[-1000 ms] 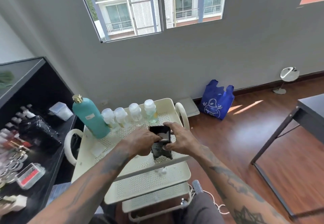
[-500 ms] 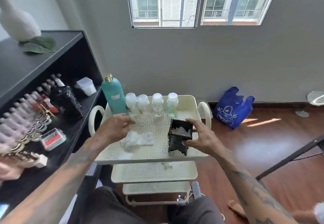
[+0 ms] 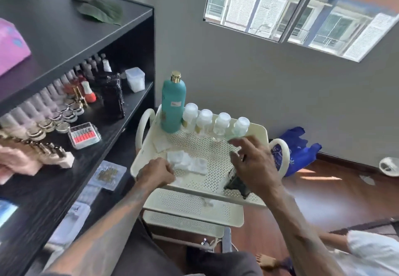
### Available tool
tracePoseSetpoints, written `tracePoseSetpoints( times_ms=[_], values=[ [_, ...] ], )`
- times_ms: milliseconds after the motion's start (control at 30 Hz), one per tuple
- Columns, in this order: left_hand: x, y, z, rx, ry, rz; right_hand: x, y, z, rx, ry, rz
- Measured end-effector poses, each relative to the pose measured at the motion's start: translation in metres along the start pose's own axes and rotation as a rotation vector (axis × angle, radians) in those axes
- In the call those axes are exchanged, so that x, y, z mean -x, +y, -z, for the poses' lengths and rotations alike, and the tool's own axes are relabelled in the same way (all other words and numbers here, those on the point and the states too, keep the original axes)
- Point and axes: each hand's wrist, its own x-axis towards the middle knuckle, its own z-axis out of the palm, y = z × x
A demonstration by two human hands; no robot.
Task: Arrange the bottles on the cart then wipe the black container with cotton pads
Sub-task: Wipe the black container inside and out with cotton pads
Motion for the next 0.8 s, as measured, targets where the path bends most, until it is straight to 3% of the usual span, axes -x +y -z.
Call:
tracePoseSetpoints(
  times_ms=[100,200,367,633,800],
  values=[
    [-0.001,-0.001,-0.002,-0.012,0.025,-0.002,-0.024,-0.014,-0.061,0.105,-0.354,0.015],
    [-0.001,-0.003,-0.002,-0.006,0.036,-0.015,-0.032,-0.004,-0.116,0.175,-0.512,-0.126],
    [-0.004,-0.006,-0.005,-0.021,0.079,-0.028,-0.024,0.009,-0.148,0.226,-0.481,-0.192],
    [-0.005,-0.005,-0.007,-0.019,0.083,-0.033,-0.027,0.007,-0.124,0.157,-0.443,-0.211],
    [-0.004,-0.006,-0.007,-0.012,0.087,-0.031,-0.028,-0.008,-0.070,-0.236,-0.453,-0.329]
  ],
)
